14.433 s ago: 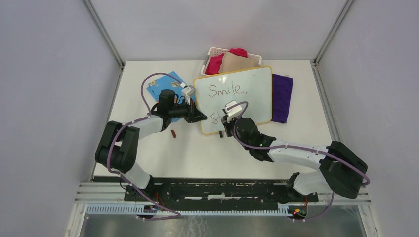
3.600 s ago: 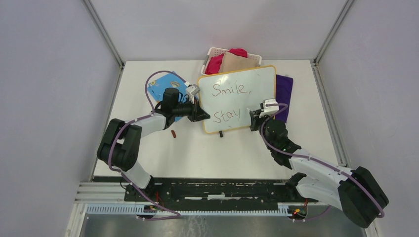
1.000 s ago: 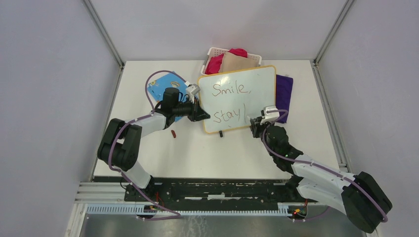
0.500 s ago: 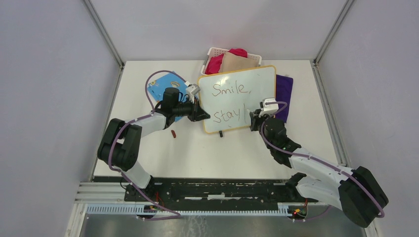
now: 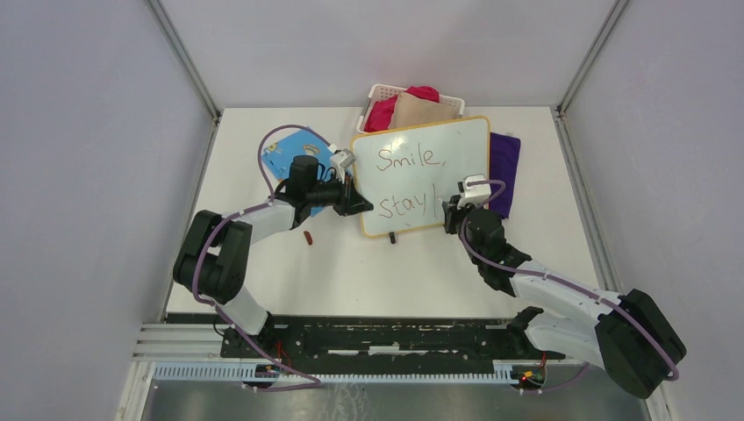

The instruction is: Write a sentence on the whiteboard

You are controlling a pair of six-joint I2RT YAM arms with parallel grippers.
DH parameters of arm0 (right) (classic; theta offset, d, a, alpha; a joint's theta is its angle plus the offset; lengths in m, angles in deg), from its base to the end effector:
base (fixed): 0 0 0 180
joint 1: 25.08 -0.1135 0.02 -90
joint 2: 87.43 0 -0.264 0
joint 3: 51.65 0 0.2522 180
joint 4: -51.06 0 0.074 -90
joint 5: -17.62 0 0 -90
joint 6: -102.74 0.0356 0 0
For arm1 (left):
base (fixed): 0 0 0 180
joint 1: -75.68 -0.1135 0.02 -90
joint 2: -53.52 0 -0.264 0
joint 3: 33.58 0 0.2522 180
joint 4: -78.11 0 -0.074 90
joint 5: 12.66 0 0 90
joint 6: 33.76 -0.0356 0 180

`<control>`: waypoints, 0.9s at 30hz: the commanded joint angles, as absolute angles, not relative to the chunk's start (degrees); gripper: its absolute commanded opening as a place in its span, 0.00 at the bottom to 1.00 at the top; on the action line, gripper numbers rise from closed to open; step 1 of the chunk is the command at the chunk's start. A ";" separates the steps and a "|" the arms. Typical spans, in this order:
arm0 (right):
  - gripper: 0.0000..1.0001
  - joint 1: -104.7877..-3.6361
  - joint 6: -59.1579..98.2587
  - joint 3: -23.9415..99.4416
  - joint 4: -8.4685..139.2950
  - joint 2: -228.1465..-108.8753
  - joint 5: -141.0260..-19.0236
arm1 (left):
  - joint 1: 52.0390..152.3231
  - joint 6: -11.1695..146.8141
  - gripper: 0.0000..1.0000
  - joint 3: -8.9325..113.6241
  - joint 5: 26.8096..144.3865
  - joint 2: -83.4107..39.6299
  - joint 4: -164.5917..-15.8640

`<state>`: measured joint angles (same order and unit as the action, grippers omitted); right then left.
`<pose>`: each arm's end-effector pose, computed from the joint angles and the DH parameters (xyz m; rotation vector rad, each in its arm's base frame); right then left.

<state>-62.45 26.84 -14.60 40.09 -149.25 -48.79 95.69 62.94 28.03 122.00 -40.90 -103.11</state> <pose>0.1897 0.1270 0.2151 -0.0733 1.7978 0.2705 0.3080 -0.1388 0.1880 0.7150 2.0096 -1.0992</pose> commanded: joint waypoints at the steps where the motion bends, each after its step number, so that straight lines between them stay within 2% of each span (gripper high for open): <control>1: 0.00 -62.26 26.67 -12.40 38.14 -150.18 -49.07 | 96.66 56.07 0.02 26.89 112.88 -43.88 -93.40; 16: 0.00 -63.05 28.20 -14.24 37.09 -150.41 -53.74 | 96.64 56.07 0.02 26.93 112.84 -43.95 -93.22; 27: 0.00 -62.89 27.35 -15.55 42.27 -148.34 -47.73 | 96.68 56.07 0.02 26.98 112.71 -43.87 -93.22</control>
